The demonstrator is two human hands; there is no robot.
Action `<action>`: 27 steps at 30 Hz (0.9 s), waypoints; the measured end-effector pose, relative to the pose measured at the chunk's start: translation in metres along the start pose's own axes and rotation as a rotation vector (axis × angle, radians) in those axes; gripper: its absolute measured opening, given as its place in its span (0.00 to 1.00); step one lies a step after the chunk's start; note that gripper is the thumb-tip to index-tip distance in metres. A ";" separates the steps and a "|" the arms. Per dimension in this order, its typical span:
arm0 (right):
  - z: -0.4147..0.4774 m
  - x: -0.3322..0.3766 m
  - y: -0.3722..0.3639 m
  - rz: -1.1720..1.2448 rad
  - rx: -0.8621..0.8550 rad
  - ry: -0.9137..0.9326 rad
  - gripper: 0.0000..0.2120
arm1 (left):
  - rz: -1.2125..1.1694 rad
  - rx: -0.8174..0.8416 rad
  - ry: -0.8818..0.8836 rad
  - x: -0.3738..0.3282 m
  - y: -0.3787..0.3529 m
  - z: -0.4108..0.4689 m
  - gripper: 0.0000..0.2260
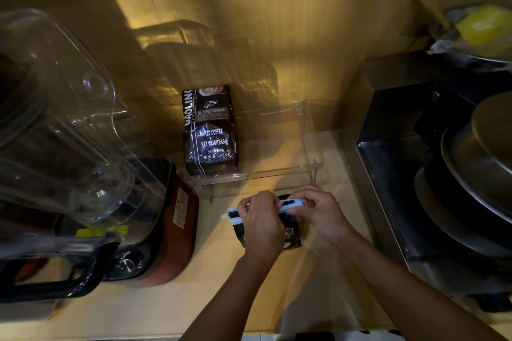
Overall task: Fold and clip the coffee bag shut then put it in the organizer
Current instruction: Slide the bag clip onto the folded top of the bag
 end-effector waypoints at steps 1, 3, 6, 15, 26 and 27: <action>0.000 0.001 -0.002 0.000 0.000 0.005 0.08 | -0.003 -0.006 0.007 0.002 0.001 0.000 0.09; 0.001 0.002 -0.001 -0.031 0.033 0.006 0.08 | -0.004 -0.012 0.007 0.004 0.004 0.001 0.09; 0.003 0.002 0.007 -0.044 0.086 -0.009 0.09 | 0.018 -0.012 -0.038 0.002 0.007 0.001 0.09; -0.010 -0.007 -0.001 0.043 -0.066 -0.076 0.11 | 0.066 0.018 -0.062 -0.006 0.006 0.000 0.06; -0.014 -0.009 -0.007 0.175 -0.090 -0.132 0.11 | 0.003 -0.006 -0.089 -0.008 0.003 -0.005 0.05; -0.014 -0.009 -0.005 0.189 -0.097 -0.136 0.12 | -0.005 0.002 -0.098 -0.008 0.003 -0.006 0.05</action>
Point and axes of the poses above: each hand's wrist, its own z-axis towards the middle knuckle, its own y-axis out of the back of the hand, x = y × z, the point moved 1 cm from there along z, towards the middle knuckle, and after that the axes turned 8 degrees about y, right-handed, at the moved point
